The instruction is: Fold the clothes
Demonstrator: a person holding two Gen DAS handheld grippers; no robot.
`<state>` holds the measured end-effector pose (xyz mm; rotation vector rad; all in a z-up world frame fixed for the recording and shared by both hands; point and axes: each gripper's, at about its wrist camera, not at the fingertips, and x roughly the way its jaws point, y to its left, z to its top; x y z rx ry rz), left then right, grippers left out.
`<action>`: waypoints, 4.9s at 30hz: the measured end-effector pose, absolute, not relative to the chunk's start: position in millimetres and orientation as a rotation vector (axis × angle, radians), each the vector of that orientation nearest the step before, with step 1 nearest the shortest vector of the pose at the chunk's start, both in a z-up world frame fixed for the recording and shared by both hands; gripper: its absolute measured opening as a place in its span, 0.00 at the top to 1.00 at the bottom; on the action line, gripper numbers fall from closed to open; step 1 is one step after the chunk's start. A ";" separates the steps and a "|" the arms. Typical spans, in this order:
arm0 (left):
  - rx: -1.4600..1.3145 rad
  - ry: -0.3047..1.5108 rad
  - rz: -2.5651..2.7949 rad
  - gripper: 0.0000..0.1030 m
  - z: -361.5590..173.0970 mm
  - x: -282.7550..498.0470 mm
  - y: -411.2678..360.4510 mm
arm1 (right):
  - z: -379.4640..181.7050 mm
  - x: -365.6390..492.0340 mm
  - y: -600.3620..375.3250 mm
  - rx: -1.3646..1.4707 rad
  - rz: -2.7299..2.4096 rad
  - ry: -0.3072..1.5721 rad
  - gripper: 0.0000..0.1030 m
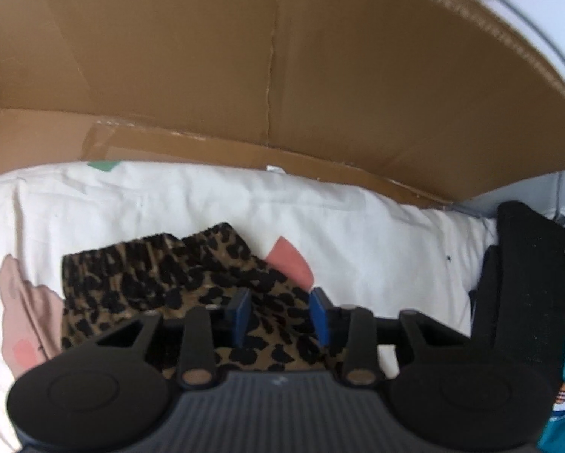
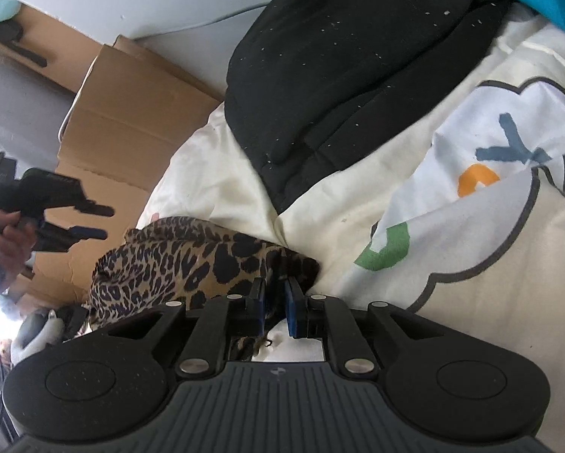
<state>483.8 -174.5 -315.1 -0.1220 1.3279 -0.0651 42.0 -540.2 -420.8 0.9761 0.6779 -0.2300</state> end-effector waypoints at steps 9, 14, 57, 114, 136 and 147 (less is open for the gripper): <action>-0.144 1.389 -0.010 0.64 -357.3 473.7 -161.0 | -427.3 46.7 -545.0 0.971 -0.210 0.676 0.84; -0.257 1.385 0.027 0.64 -371.4 464.9 -139.9 | -430.1 46.9 -547.0 0.974 -0.196 0.673 0.84; -0.216 1.368 0.054 1.00 -329.5 482.6 -154.3 | -423.1 41.5 -550.2 0.957 -0.166 0.648 0.97; -0.224 1.466 -0.144 1.00 -354.0 454.8 -215.8 | -410.1 29.1 -556.7 0.943 -0.193 0.629 0.98; -0.179 1.452 -0.289 0.89 -362.0 458.4 -222.7 | -387.0 15.6 -557.3 0.871 -0.280 0.590 1.00; 0.029 1.488 -0.322 0.89 -346.3 440.4 -208.8 | -389.8 59.6 -524.9 0.829 -0.197 0.661 1.00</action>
